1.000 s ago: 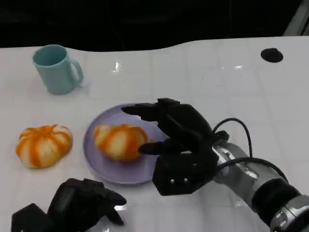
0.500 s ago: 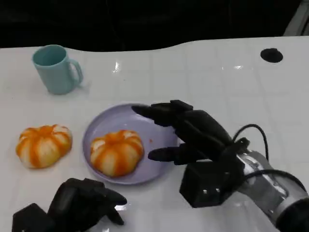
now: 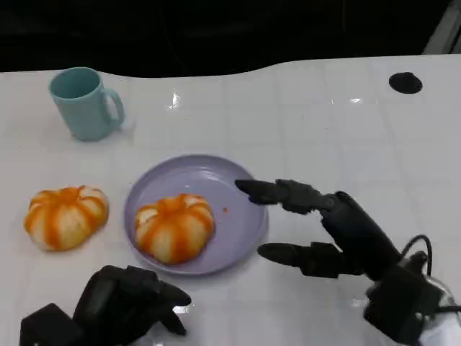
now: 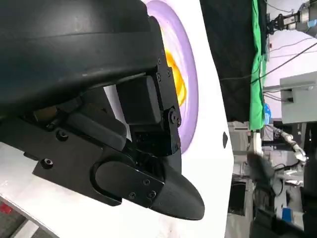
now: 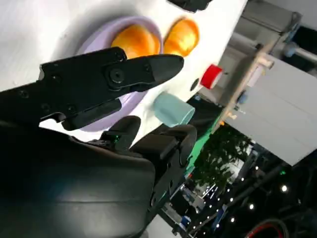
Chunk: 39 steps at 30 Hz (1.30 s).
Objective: Grasp the bread from the table and place it into the plate.
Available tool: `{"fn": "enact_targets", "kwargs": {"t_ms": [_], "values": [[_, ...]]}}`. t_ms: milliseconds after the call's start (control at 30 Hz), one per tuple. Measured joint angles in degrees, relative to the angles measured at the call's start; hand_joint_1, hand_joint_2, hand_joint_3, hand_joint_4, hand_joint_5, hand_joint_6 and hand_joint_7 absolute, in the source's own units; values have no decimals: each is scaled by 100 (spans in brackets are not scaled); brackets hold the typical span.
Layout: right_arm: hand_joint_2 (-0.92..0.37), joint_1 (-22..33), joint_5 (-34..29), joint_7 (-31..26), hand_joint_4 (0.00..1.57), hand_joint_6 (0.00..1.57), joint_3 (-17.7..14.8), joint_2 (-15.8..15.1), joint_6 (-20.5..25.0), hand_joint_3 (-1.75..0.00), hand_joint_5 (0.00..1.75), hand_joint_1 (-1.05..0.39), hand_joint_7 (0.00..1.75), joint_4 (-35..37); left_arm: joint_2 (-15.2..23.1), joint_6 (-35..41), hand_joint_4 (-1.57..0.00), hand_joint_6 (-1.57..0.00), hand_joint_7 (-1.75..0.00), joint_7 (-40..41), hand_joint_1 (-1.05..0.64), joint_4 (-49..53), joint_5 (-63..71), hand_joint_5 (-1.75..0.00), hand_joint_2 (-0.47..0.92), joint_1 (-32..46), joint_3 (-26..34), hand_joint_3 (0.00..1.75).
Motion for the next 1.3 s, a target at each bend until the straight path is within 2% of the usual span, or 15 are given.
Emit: {"fn": "enact_targets", "kwargs": {"t_ms": [33,100,167,267,367,467,567,867,1067,1300], "values": [[-91,84,229,124,54,77,-44,8,-98,-22,105,-34,37,4,0,0,-139,-157,-23,3,-105,0,0,-85,92,0,-2,1],[-83,229,660,346,58,71,-140,64,-286,-44,133,-31,76,13,-2,9,-140,-157,-23,7,-105,-6,0,-85,91,0,-4,1],[-63,360,876,473,62,69,-254,98,-431,-83,149,-29,104,17,-11,51,-140,-157,-23,7,-105,-24,-5,-85,90,1,-4,1],[-48,580,980,525,70,75,-390,125,-508,-116,157,-27,123,11,-17,98,-140,-157,-23,9,-105,-71,-2,-84,91,8,-7,1],[-40,779,992,538,81,84,-514,127,-621,-134,164,-25,132,-29,-17,101,-140,-157,-24,14,-105,-140,0,-84,91,49,-14,1],[-36,956,1031,612,89,89,-644,120,-809,-139,170,-24,141,-64,-25,110,-140,-157,-24,13,-105,-205,-2,-85,90,100,-18,0],[-37,1138,1145,707,89,88,-730,108,-954,-137,174,-26,146,-90,-28,140,-140,-157,-24,13,-105,-227,-8,-85,90,112,-12,0],[-37,1784,1907,1126,89,77,-795,276,-973,-141,175,-21,153,-362,-28,231,-140,-157,-23,7,-105,-341,-69,-84,90,144,1,0],[-37,1938,1904,1274,87,74,-893,347,-1116,-141,175,-22,155,-308,-7,262,-140,-157,-23,-12,-105,-343,-133,-84,90,147,7,0],[-37,1898,1672,1274,87,73,-1022,406,-1441,-141,175,-22,156,104,8,262,-140,-157,-23,-79,-105,-342,-211,-84,90,149,25,0]]}}
